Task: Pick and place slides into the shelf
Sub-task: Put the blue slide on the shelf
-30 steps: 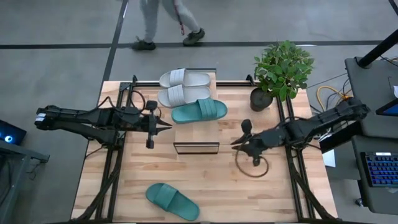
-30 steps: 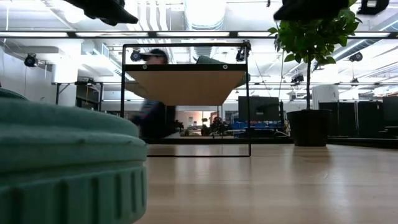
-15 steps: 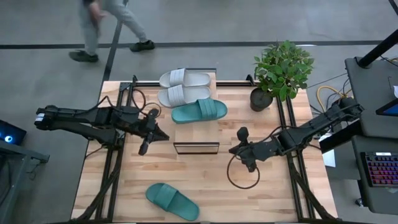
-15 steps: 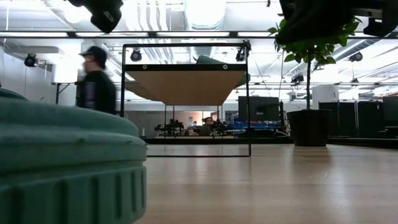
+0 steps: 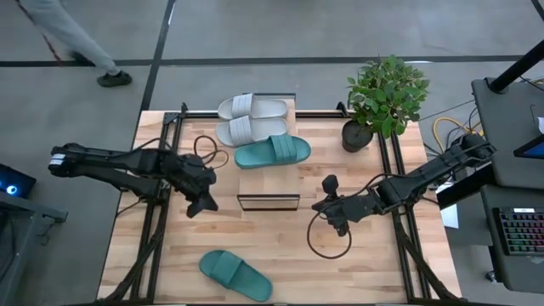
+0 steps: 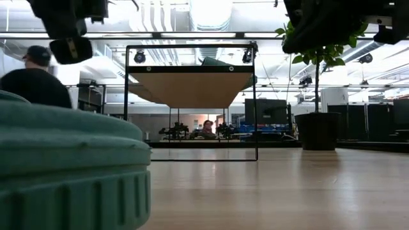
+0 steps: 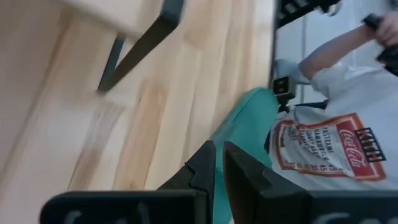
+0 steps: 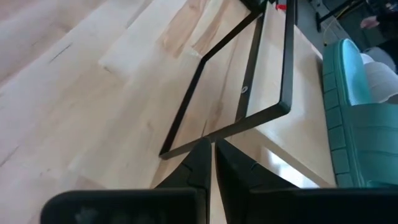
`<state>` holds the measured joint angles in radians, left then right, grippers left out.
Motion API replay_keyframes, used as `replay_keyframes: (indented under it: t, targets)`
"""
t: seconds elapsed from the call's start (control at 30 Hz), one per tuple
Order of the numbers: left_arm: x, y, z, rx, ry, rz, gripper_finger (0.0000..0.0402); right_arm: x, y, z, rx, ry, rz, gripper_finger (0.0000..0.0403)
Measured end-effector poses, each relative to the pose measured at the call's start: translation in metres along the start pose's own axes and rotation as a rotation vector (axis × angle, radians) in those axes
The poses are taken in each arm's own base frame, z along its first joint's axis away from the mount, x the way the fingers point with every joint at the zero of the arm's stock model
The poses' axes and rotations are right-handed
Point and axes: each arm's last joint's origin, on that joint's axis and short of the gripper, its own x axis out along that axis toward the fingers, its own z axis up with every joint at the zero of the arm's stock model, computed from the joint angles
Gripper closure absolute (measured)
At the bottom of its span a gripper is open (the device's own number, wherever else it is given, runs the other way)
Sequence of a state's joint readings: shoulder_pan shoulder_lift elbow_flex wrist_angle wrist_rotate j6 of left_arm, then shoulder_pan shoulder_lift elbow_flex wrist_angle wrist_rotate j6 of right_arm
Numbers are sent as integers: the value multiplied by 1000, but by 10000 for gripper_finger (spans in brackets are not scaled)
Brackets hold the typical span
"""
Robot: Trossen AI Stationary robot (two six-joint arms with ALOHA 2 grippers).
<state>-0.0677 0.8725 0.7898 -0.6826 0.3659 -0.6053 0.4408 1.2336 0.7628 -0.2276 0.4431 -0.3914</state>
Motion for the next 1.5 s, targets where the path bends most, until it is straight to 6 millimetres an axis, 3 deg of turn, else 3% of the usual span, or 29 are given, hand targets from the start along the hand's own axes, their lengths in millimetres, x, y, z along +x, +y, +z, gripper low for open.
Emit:
replay_keyframes:
  t: [0.3,0.4,0.57,0.7,0.87,1.07,1.3,1.5]
  targets:
    - [23,8,1,-88,114,25,370,3,2,-1,-8,18,5,390]
    - [33,9,1,-169,209,-24,328,3,3,-4,3,32,10,390]
    - [48,9,1,-411,361,-85,223,5,7,-12,39,76,26,390]
    - [58,-4,0,-414,304,-66,177,7,11,-19,59,99,35,390]
    - [62,-41,-11,-372,121,-61,171,7,15,-27,84,148,54,390]
    - [70,-79,-49,-461,31,23,171,3,15,-29,132,152,84,390]
    - [111,-97,-93,-554,33,112,171,0,15,-27,140,123,129,390]
    - [139,-102,-107,-543,44,102,171,-1,15,-27,157,122,129,390]
